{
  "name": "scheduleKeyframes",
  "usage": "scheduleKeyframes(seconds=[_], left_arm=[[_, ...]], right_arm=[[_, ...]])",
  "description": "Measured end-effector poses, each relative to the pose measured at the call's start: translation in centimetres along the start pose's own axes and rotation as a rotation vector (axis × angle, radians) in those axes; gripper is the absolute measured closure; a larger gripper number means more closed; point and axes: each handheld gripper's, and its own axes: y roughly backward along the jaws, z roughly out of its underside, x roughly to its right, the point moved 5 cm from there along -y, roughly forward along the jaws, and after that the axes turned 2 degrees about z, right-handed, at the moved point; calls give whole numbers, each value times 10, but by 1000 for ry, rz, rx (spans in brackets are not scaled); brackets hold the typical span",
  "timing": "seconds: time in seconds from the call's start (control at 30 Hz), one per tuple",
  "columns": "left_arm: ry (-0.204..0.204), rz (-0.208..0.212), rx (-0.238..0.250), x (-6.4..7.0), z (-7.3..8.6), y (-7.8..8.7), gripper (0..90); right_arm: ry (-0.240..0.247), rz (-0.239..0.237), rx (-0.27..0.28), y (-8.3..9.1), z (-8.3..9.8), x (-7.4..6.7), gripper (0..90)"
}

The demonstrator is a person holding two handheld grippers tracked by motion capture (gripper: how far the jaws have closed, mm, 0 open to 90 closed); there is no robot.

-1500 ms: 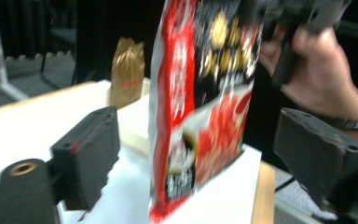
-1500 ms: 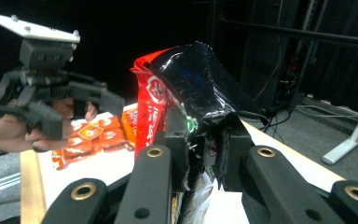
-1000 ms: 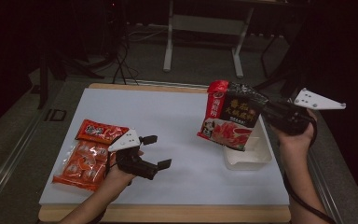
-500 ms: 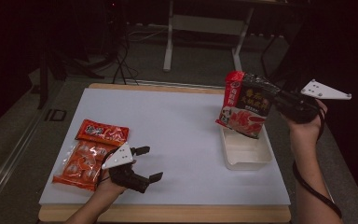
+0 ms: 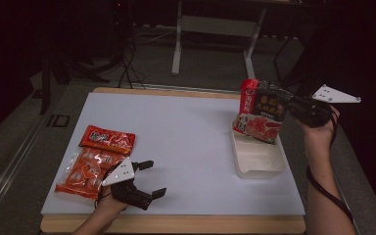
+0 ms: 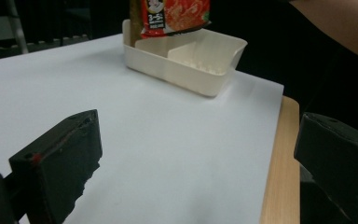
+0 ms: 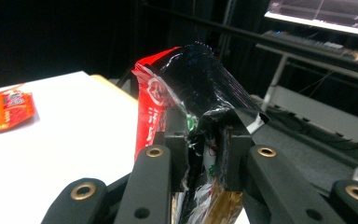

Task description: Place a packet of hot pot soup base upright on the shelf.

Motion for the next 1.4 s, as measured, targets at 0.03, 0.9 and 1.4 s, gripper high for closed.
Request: scheduleKeyframes(seconds=[0.03, 0.9, 1.4], left_arm=[[-1, -1, -1, 0, 1, 0, 14], [19, 2, 16, -4, 8, -3, 14], [36, -2, 15, -7, 12, -3, 14]], right_arm=[[2, 2, -10, -2, 2, 2, 772], [-12, -94, -30, -29, 41, 8, 761], [-106, -124, -1, -22, 76, 4, 735]])
